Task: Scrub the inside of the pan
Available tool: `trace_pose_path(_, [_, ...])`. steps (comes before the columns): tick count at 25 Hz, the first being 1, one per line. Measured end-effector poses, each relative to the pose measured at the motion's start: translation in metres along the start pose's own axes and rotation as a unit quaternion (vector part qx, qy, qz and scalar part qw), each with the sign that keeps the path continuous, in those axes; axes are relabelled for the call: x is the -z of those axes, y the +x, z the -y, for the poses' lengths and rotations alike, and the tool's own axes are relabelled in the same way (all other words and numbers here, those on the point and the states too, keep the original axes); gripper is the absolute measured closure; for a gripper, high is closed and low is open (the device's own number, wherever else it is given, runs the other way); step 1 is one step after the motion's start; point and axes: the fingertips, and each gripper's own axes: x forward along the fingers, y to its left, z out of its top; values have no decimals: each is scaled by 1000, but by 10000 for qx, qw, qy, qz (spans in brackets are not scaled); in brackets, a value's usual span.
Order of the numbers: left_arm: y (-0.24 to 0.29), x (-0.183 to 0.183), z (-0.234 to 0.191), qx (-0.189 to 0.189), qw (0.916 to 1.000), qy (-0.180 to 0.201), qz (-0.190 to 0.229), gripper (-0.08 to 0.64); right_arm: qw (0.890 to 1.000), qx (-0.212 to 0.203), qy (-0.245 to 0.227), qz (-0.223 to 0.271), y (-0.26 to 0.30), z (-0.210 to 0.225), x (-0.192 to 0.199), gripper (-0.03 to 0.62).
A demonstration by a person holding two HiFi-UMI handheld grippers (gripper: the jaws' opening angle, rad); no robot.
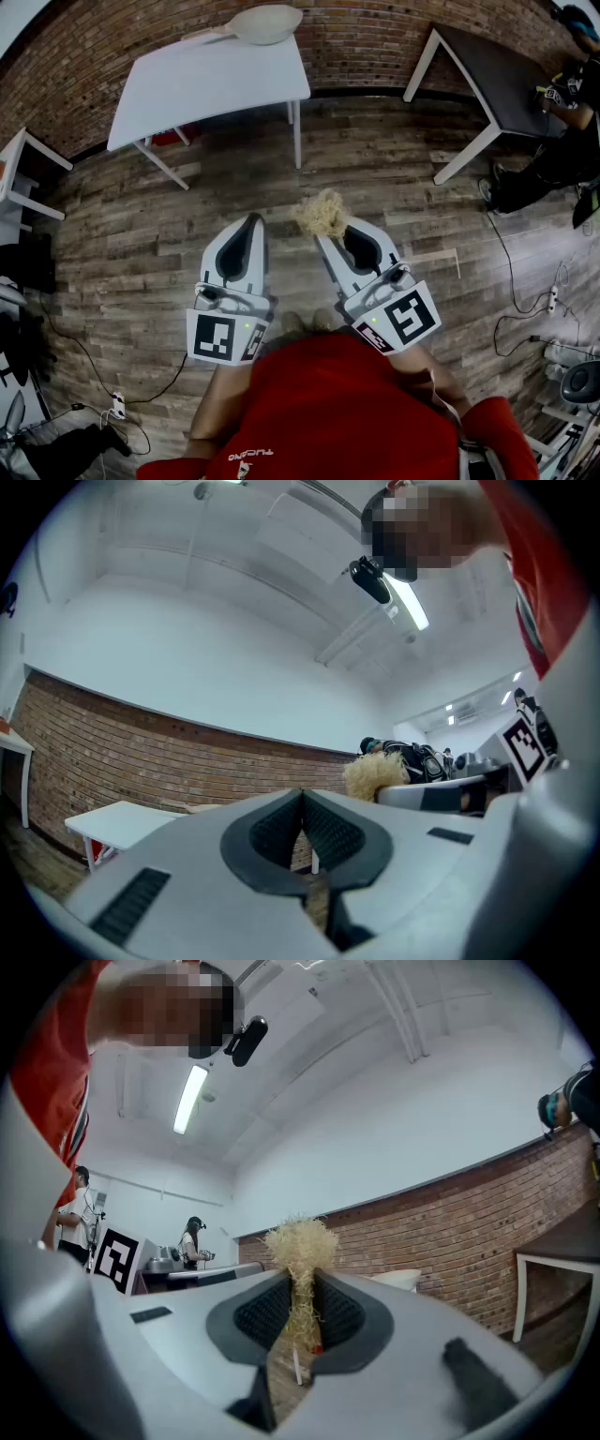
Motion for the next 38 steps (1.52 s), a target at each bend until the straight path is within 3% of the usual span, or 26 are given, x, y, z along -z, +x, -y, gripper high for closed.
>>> trace_pose_path(25, [49, -3, 22, -276, 9990, 325, 111, 546, 9992, -292, 100, 243, -9, 52, -15, 517])
trace_pose_path(31, [72, 4, 2, -292, 9987, 397, 98, 546, 9994, -262, 100, 216, 13, 74, -8, 517])
trace_pose_path(38, [121, 10, -55, -272, 9988, 396, 118, 546, 9996, -242, 44, 151, 76, 105, -1, 517])
